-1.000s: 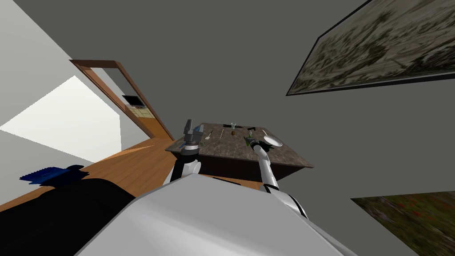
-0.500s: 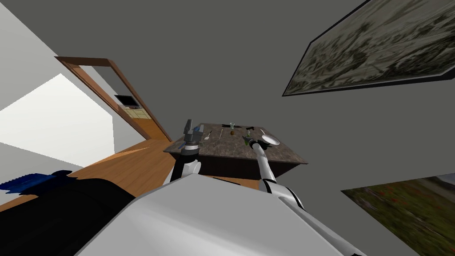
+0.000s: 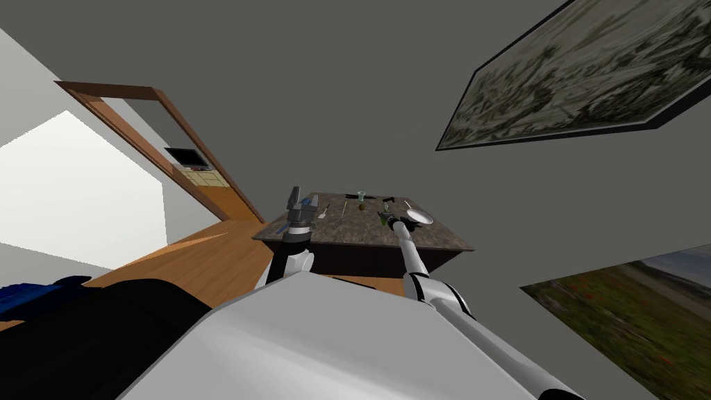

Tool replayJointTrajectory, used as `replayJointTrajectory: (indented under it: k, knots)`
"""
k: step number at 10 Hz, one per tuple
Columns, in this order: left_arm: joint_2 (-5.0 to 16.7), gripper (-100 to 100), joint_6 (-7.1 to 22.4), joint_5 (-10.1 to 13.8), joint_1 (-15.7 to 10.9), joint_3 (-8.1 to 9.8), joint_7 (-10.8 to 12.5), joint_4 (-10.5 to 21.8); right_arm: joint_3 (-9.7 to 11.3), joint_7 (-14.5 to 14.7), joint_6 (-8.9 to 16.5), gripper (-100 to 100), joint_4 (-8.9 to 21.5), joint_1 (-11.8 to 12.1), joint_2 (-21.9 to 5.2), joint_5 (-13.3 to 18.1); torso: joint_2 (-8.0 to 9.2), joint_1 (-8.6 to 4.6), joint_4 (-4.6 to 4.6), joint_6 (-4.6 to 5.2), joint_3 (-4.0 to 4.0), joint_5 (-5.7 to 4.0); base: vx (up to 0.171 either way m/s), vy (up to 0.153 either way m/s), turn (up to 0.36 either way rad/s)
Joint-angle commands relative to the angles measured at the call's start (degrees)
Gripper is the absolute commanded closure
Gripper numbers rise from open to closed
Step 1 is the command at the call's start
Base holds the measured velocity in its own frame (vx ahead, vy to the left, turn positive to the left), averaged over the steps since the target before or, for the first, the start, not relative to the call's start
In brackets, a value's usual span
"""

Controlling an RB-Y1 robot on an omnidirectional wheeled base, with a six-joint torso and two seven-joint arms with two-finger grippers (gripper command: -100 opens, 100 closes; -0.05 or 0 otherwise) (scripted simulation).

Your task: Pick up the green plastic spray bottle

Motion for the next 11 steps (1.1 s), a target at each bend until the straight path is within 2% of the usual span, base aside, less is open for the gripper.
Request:
replayJointTrajectory:
  k: [1, 3, 4, 6, 7, 9, 10, 11]
  knots:
    - [0.00, 0, 0.00, 0.00, 0.00, 0.00, 0.00, 0.00, 0.62, 2.86, -1.28, -100, 2.86, -2.86, -1.08, -2.86, 0.00, 0.00, 0.00, 0.00, 0.00, 0.00, -0.033, 0.033, -0.137]
    - [0.00, 0, 0.00, 0.00, -0.01, -0.01, 0.00, 0.00, 0.62, 5.72, -1.28, -100, 6.19, -3.31, -1.08, -6.07, 0.00, 0.03, -0.01, -0.05, 0.00, 0.00, -0.010, 0.011, 0.018]
    - [0.00, 0, 0.00, 0.00, -0.01, 0.00, 0.00, 0.00, 1.29, 8.02, -3.08, -100, 8.39, -6.10, -2.28, -8.72, -0.05, -0.03, -0.02, -0.04, -0.03, -0.01, -0.028, 0.011, -0.232]
    - [0.00, 0, 0.00, 0.00, -0.01, 0.00, 0.00, 0.00, 1.29, 11.47, -3.08, -100, 11.74, -8.06, -2.28, -13.00, 0.04, 0.03, 0.01, -0.05, 0.02, 0.00, -0.025, 0.023, -0.052]
    - [0.00, 0, 0.00, 0.00, -0.01, -0.01, 0.00, 0.00, 1.29, 11.47, -3.08, -100, 13.55, -8.06, -2.28, -13.17, 0.00, 0.03, -0.01, -0.05, 0.00, 0.00, -0.003, 0.007, 0.022]
    - [0.00, 0, 0.00, 0.00, -0.01, 0.00, 0.00, 0.00, 1.29, 11.47, -3.08, -100, 14.36, -8.06, -2.28, -13.17, -0.07, -0.04, -0.03, -0.04, -0.04, -0.02, 0.000, 0.000, 0.000]
    - [0.00, 0, 0.00, 0.00, -0.01, 0.00, 0.00, 0.00, 1.97, 13.36, -4.87, -100, 16.41, -10.68, -3.49, -15.17, -0.08, -0.06, -0.03, -0.04, -0.05, -0.02, -0.028, 0.020, -0.209]
    - [0.00, 0, 0.00, 0.00, 0.00, 0.00, 0.00, 0.00, 1.97, 15.20, -4.87, -100, 18.21, -12.31, -3.49, -17.29, 0.00, -0.02, 0.00, 0.01, 0.00, 0.00, -0.034, 0.034, -0.133]
